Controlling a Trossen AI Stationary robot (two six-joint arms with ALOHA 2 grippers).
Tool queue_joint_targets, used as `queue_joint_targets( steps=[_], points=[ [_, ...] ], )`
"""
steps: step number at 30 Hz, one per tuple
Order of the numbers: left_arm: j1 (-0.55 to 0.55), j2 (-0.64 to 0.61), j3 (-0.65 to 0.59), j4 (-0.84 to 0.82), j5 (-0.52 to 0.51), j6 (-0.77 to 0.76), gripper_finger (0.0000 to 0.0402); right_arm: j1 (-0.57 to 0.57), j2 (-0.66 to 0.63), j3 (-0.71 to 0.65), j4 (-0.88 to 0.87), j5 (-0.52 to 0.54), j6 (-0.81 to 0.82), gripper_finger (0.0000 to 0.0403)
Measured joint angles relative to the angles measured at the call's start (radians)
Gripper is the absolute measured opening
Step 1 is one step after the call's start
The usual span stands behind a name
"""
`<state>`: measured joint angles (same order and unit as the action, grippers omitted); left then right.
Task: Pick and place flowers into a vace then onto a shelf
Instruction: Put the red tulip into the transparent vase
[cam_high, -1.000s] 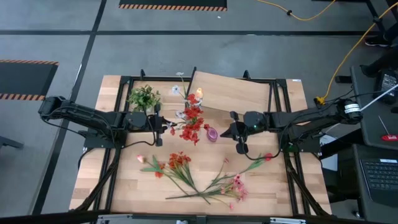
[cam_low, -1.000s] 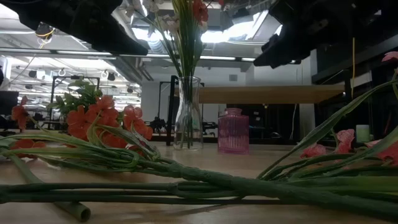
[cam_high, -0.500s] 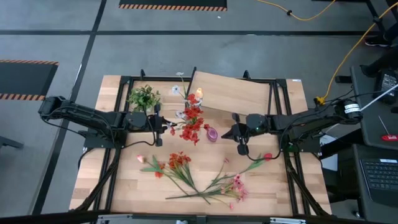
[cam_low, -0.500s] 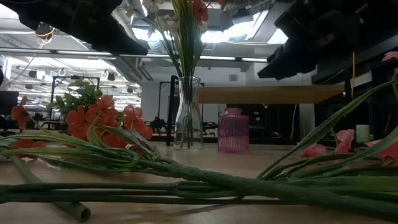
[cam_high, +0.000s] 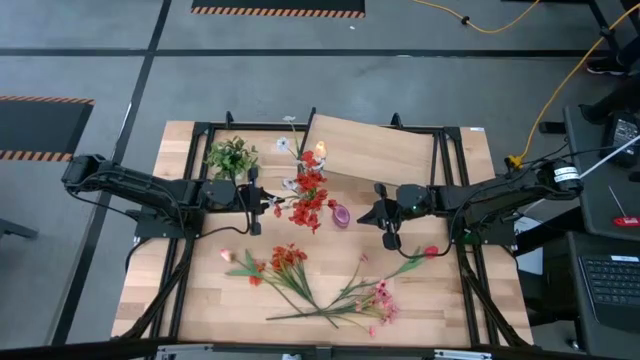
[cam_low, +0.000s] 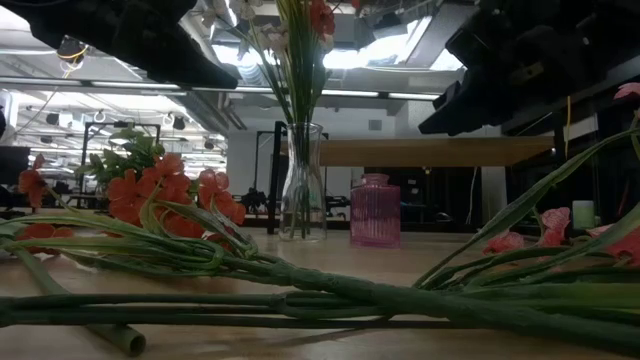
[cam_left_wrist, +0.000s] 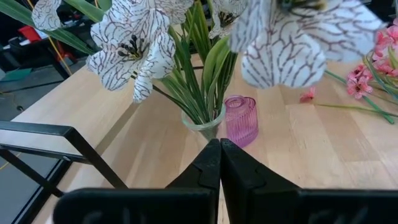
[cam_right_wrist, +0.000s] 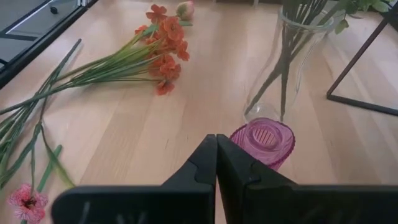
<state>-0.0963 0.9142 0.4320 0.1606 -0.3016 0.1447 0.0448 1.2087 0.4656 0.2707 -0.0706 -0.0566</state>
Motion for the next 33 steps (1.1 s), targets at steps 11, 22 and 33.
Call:
queue_joint_targets(
  steps=[11,22,33],
  points=[
    [-0.041,0.0,0.0,0.0,0.045,-0.026,0.0001,0.0,0.0,0.0,-0.025,-0.001,0.009,0.001],
    [-0.128,0.0,0.0,-0.041,-0.009,-0.034,0.0001,0.0,0.0,0.001,-0.031,-0.001,0.028,0.001],
    [-0.194,0.0,0.0,-0.08,-0.081,-0.108,0.0002,0.0,0.0,0.001,-0.037,-0.001,0.024,0.001]
  ],
)
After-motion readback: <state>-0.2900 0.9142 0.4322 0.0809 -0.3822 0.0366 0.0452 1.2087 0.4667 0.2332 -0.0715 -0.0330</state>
